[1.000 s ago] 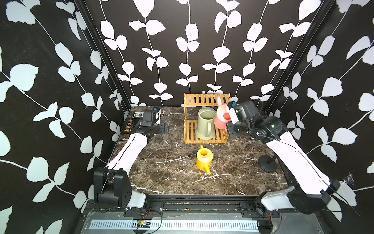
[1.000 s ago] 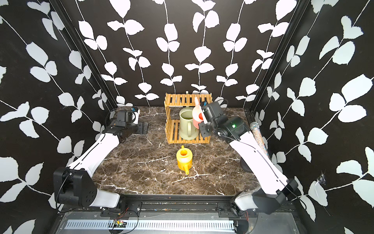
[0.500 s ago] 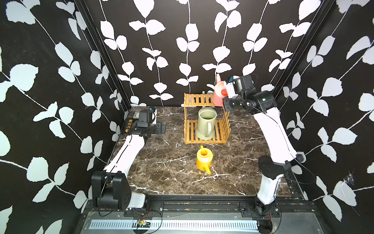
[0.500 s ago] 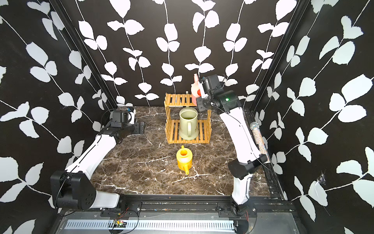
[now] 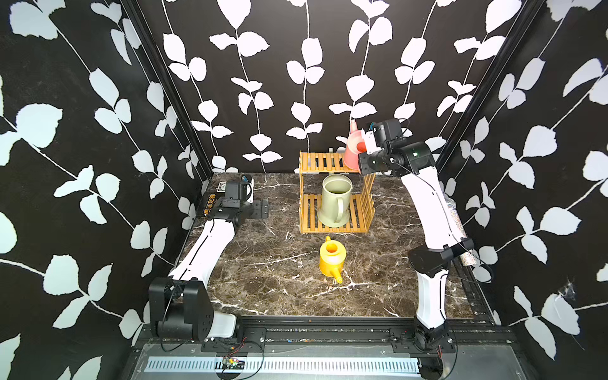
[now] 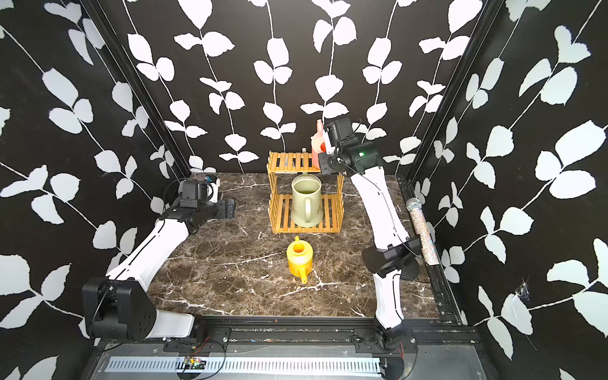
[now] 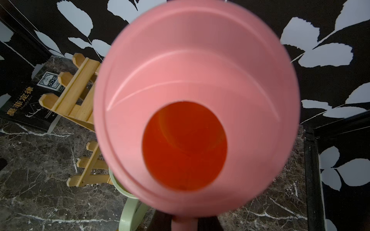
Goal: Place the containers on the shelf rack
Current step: Place the spray bottle on the shelf.
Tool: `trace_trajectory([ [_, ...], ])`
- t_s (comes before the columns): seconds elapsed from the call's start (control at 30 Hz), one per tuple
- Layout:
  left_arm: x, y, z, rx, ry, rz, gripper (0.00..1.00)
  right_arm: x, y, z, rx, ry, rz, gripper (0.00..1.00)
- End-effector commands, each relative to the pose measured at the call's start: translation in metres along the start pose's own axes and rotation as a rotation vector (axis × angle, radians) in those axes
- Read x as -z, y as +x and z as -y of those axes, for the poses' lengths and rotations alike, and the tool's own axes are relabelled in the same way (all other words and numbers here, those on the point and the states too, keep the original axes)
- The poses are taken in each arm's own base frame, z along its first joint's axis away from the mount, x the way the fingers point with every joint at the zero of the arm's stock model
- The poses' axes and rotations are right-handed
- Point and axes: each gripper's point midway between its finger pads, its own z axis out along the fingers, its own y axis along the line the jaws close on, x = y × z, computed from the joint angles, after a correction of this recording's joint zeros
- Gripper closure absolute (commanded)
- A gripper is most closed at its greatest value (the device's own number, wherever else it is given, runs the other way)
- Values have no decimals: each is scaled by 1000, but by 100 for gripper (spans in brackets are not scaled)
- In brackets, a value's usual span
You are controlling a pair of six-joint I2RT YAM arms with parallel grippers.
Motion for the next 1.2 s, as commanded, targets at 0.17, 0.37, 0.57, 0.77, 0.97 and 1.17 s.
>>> trace_trajectory([
  [0.17,10,-7,-2,16,4,41,2,-6,-23,-3,-15,-12,86,100],
  [0.37,10,-6,-2,19,8,39,2,-5,-23,-1,-23,-4,88,93],
  [0.57,9,-6,-2,22,10,37,2,-1,-24,-1,-44,-5,97,83],
  [0.77,8,-5,-2,23,8,36,2,-1,-29,-3,-47,-15,115,82],
  [0.97,8,-5,-4,23,1,37,2,-4,-28,-3,-49,-19,112,81],
  [1.17,8,-5,-4,24,2,37,2,-7,-27,-4,-54,-20,106,78],
])
